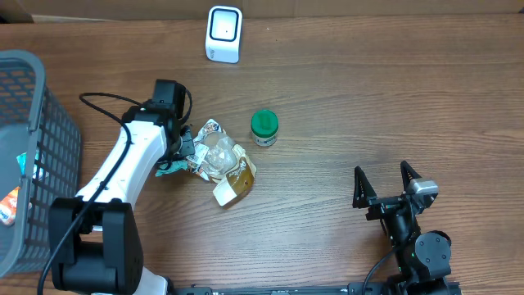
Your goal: Scan the item barcode
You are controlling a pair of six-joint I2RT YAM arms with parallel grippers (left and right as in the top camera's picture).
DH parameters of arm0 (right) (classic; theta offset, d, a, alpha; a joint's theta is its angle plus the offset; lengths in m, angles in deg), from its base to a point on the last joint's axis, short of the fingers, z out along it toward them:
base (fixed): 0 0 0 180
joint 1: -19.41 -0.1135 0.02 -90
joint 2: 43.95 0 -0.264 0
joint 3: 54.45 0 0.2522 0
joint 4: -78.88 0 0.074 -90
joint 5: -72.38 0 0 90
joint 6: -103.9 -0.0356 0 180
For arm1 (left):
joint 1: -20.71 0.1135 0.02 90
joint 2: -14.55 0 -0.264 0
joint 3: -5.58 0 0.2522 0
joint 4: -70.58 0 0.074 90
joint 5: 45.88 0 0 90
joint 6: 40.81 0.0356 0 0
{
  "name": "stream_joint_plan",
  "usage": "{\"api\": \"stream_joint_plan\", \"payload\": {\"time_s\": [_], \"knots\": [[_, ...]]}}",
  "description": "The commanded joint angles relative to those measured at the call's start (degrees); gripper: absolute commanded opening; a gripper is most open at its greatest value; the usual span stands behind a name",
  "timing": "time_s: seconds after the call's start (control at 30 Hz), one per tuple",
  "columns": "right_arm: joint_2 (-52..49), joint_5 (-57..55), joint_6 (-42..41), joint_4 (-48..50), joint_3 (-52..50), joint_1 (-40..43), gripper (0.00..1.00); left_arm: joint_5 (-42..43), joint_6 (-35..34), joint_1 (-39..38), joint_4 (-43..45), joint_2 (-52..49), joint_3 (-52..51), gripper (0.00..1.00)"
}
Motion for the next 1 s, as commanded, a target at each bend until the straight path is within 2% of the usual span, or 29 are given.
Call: {"api": "stream_joint_plan", "payload": {"time_s": [0.0, 0.07, 0.23, 0.27, 0.43, 0.5, 0.57, 0.67, 0.83, 0.97], "knots": [[0.4, 0.2, 0.0, 0.2, -0.6, -0.3, 1.0, -2.5, 3.4, 0.5, 0.9, 0.3, 0.0, 0.14], [0.4, 0.2, 0.0, 0.2, -0.6, -0.3, 1.0, -2.5, 5.7, 0.5, 1.2, 0.3, 0.0, 0.36], [0.4, 0.2, 0.0, 0.2, -0.6, -0.3, 1.0, -2.5, 7.6, 0.5, 1.7, 0.3, 0.2, 0.67], [0.4, 0.2, 0.0, 0.2, -0.6, -0.3, 1.0, -2.5, 7.6, 0.5, 1.6, 0.3, 0.8, 0.71], [0.4, 0.2, 0.0, 0.2, -0.6, -0.3, 1.0, -2.3, 7.1, 0.5, -5.1, 0.4, 10.0, 0.74], [0.4, 0.2, 0.0, 0.2, -0.6, -0.3, 1.0, -1.3, 7.2, 0.6, -9.8, 0.4, 17.2, 0.75], [0.4, 0.2, 0.0, 0.2, -0.6, -0.3, 1.0, 0.0, 5.3, 1.3, -16.3, 0.4, 28.0, 0.81], [0.4, 0.2, 0.0, 0.2, -0.6, -0.3, 1.0, 3.0, 3.2, 3.4, -22.5, 0.4, 40.3, 0.82], [0.4, 0.2, 0.0, 0.2, -0.6, -0.3, 1.0, 6.4, 1.7, 10.9, -29.3, 0.4, 55.5, 0.8], [0.4, 0.2, 0.0, 0.2, -0.6, -0.3, 1.0, 6.4, 0.0, 20.3, -30.8, 0.4, 58.7, 0.8]]}}
